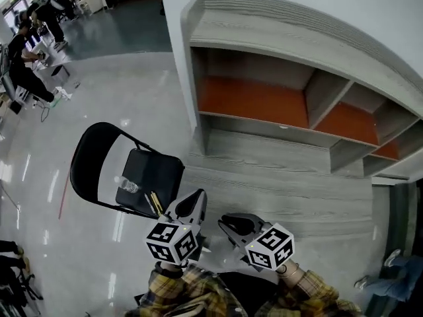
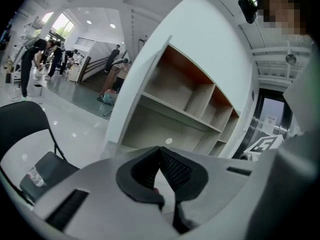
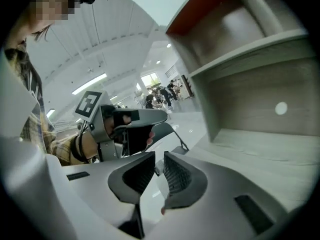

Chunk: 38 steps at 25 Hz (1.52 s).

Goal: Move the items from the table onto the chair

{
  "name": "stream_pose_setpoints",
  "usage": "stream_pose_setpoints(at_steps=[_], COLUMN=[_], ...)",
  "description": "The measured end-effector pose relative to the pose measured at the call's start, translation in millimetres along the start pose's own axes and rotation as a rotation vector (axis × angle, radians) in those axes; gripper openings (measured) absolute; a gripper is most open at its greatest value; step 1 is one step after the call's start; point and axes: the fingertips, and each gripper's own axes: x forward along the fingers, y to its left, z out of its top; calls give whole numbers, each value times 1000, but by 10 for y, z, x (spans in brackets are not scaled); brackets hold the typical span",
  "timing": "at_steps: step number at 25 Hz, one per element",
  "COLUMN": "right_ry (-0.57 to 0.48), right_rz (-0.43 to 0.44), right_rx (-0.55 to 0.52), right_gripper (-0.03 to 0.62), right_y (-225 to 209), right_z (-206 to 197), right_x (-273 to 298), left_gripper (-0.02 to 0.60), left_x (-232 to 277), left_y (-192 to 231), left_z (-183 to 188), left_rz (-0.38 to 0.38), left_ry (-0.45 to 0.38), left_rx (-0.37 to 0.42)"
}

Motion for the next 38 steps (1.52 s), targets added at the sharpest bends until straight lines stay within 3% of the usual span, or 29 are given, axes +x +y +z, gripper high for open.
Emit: stream_pose_setpoints(at_steps=[9,15,23,30,38], right_ry=[-174,-203,-329,-308,-311], right_rz=[-273,-403,-495,-488,-448], right_rx=[20,2,79,76,61], right_gripper=[29,18,18,17,17], right_y=[-1133,-1453,-1509,-1423,-1321], right_z=[52,-20,109,164,297], right_x=[-1885,-2682,-3032,-2959,-2756], left_gripper=[3,3,3,3,3], left_x=[835,1045,1141,1143,1031], left_y=[-1670,-2330,-2603,-2681,-2513], left_z=[-279,-510,-553,-460,-395], left_rz=[-183,-279,-358,-394,-372], left_ry=[55,121,173,179,159], left_rx=[100,165,211,234,230])
